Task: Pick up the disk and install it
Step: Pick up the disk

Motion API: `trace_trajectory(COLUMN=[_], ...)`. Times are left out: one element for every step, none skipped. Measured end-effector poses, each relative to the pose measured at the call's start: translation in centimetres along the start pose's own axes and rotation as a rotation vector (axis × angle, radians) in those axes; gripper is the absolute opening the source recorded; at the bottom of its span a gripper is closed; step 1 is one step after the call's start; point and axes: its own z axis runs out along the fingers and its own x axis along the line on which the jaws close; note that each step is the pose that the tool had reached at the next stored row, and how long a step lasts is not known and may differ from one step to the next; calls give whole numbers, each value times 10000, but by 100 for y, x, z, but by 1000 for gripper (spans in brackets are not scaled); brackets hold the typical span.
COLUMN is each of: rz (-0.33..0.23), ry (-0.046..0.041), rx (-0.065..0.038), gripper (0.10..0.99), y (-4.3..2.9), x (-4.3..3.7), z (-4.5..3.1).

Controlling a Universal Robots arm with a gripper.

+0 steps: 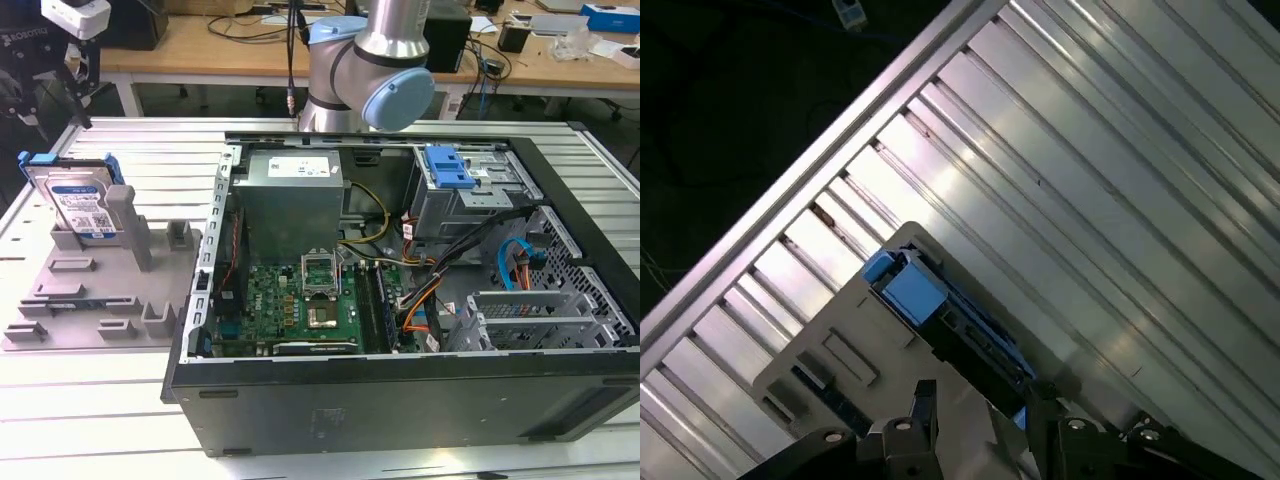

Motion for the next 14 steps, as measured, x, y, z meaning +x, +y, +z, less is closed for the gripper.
trace_trajectory(rz=[-337,-691,-1045,-1231,-1389,-1591,-1787,-1966,-2207,-2523,-2845,-3302,-3630,-3913], ry=[6,10,17,19,21,25,28,31,35,39,44,50,56,60], rx=[-3,-6,-9,-11,-12,-14,-16,-18,-20,-22,-26,-30,-32,-35], gripper=[482,482,482,482,482,482,482,482,482,482,482,482,482,482], y=[0,0,0,0,0,0,0,0,0,0,0,-1,-1,-1], x=[0,0,0,0,0,0,1,1,0,1,1,1,1,1], z=[4,9,13,16,18,20,22,24,26,29,32,35,37,39])
